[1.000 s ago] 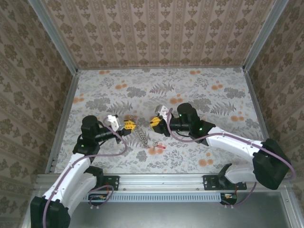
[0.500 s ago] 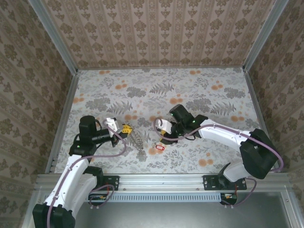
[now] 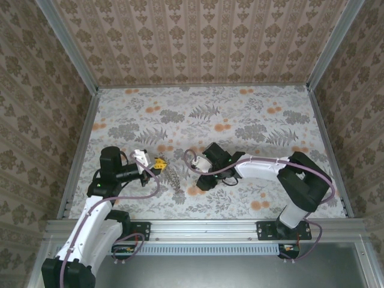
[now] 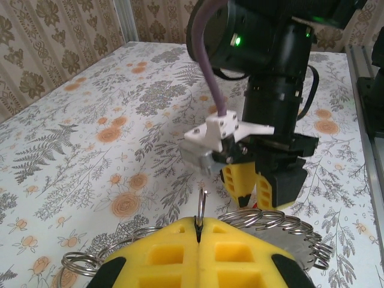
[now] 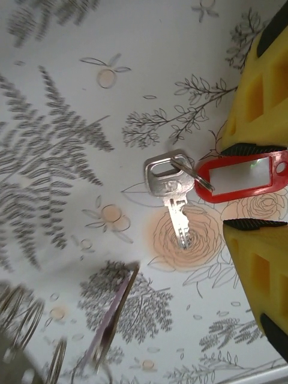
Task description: Put the keys on the keyring
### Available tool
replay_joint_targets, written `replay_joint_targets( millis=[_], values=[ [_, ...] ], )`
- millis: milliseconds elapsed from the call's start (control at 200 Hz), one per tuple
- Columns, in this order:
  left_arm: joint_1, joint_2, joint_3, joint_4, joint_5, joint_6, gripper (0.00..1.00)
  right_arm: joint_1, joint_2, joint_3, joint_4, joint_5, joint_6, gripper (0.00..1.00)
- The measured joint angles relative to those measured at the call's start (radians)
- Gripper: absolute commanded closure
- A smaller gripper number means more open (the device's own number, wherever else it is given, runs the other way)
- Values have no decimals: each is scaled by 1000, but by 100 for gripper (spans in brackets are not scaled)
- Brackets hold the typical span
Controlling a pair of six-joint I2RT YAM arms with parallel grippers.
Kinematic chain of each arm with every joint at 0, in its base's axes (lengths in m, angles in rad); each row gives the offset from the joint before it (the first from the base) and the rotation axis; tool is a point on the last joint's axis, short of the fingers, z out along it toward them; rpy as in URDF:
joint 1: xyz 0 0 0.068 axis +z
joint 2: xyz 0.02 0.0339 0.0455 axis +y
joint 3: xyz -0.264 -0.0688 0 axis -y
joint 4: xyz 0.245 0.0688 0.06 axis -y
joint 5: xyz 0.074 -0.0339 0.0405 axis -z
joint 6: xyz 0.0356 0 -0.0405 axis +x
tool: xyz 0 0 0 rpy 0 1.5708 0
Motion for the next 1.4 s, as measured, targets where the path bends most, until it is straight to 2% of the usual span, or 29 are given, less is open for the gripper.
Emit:
replay_joint_targets(
  millis=[200, 270, 360, 425, 515, 610, 835, 985, 1230, 1400],
  values=[
    [0, 2, 0, 1, -5, 0, 100, 0, 46, 34, -2, -18, 39, 66],
    [0, 4, 0, 2, -11, -1, 100, -1, 53, 49, -2, -21, 48, 71],
    [0, 9, 0, 2, -20, -1, 100, -1, 65, 66, -2, -21, 58, 84],
    [0, 11, 0, 2, -27, -1, 100, -2, 73, 71, -3, -21, 62, 87],
    [0, 11, 0, 2, -29, -1, 100, -3, 75, 71, -3, -21, 63, 86],
    [0, 11, 0, 2, -30, -1, 100, -4, 75, 71, -4, -20, 69, 78],
    [0, 11, -1, 2, -34, 0, 100, -6, 75, 65, -3, -21, 70, 82],
    [0, 13, -1, 2, -34, 0, 100, -8, 75, 57, -3, -21, 69, 81],
    [0, 15, -1, 2, -34, -1, 100, -8, 75, 53, 2, -25, 53, 87],
    [-1, 22, -1, 2, -34, -1, 100, -8, 76, 52, 5, -45, 39, 82]
  ],
)
